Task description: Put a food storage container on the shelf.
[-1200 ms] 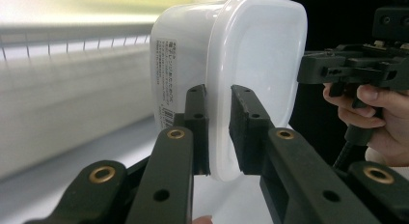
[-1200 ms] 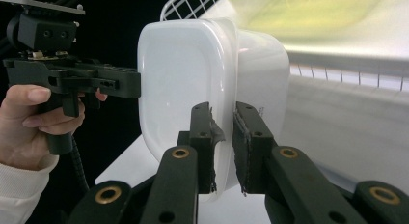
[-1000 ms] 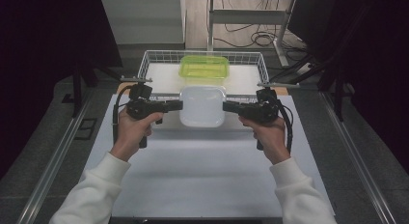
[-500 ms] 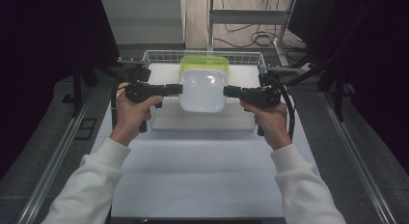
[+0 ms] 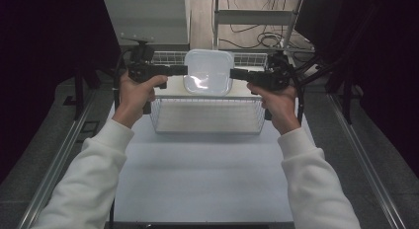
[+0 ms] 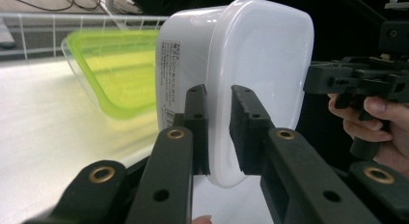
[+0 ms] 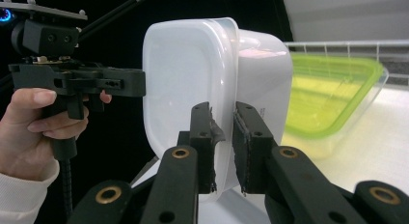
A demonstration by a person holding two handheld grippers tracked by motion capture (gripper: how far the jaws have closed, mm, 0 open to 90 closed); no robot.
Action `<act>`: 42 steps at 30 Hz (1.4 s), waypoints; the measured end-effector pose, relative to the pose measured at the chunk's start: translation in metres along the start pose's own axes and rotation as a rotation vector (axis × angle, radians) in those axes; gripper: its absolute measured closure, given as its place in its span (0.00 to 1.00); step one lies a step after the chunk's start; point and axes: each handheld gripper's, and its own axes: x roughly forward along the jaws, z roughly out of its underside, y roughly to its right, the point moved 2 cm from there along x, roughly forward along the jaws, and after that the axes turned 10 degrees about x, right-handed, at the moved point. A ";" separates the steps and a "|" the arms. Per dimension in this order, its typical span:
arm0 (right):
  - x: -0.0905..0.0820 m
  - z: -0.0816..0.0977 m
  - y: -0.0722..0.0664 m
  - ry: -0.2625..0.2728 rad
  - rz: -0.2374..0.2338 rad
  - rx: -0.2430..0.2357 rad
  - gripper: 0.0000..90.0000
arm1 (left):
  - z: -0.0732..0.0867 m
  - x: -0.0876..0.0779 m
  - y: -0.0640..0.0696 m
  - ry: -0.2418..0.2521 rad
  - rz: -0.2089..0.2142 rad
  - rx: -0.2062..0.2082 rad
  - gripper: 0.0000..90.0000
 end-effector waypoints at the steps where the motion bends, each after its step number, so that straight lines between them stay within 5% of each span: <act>1: 0.001 -0.003 0.000 0.001 -0.001 0.001 0.87 | -0.003 0.001 -0.002 0.002 0.001 -0.004 0.86; 19: 0.024 -0.047 0.017 -0.015 0.028 0.036 0.87 | -0.035 0.022 -0.037 0.004 0.000 -0.055 0.86; 31: 0.039 -0.053 0.039 -0.030 0.031 0.113 0.87 | -0.036 0.035 -0.056 -0.008 0.030 -0.131 0.87; 42: 0.047 -0.066 0.044 -0.067 0.045 0.215 0.86 | -0.046 0.043 -0.075 -0.054 0.077 -0.257 0.87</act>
